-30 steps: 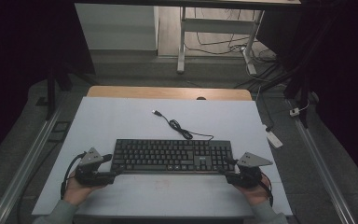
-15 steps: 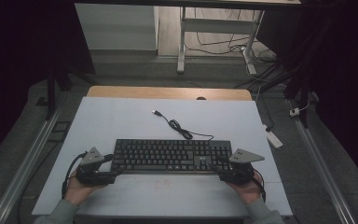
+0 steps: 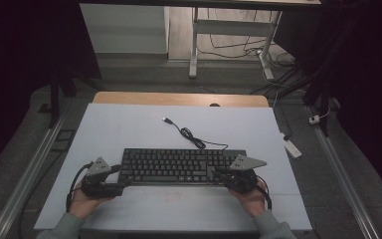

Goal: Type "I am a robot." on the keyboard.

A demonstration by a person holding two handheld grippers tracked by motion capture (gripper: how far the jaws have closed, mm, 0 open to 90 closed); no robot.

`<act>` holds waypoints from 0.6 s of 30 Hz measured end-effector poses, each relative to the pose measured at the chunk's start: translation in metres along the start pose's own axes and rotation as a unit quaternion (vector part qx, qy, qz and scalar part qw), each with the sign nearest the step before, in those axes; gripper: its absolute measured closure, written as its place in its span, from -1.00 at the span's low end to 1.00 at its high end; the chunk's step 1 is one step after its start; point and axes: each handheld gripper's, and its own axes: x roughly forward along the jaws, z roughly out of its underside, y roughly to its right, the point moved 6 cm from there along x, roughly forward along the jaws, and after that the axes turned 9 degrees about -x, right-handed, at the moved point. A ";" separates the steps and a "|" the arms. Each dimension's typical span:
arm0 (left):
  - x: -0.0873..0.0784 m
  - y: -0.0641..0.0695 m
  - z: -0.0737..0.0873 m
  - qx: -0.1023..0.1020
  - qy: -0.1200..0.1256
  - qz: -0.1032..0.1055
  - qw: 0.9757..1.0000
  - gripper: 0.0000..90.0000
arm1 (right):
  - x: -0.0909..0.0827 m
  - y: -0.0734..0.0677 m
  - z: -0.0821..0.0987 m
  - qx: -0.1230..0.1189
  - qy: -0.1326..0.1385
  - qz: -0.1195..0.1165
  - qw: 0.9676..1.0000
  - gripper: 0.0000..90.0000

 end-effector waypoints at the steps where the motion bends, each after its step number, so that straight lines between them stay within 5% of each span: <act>1: 0.000 0.000 0.000 0.000 0.000 0.000 1.000 -0.37 | 0.000 0.000 0.000 0.000 0.000 0.000 1.000 0.79; 6: 0.000 0.000 0.000 -0.001 0.000 -0.002 1.000 -0.34 | 0.009 -0.005 -0.008 -0.010 -0.001 -0.010 1.000 0.99; 18: -0.001 -0.001 -0.005 -0.006 0.016 -0.003 1.000 -0.01 | 0.032 -0.014 -0.025 -0.022 -0.001 -0.024 0.999 0.99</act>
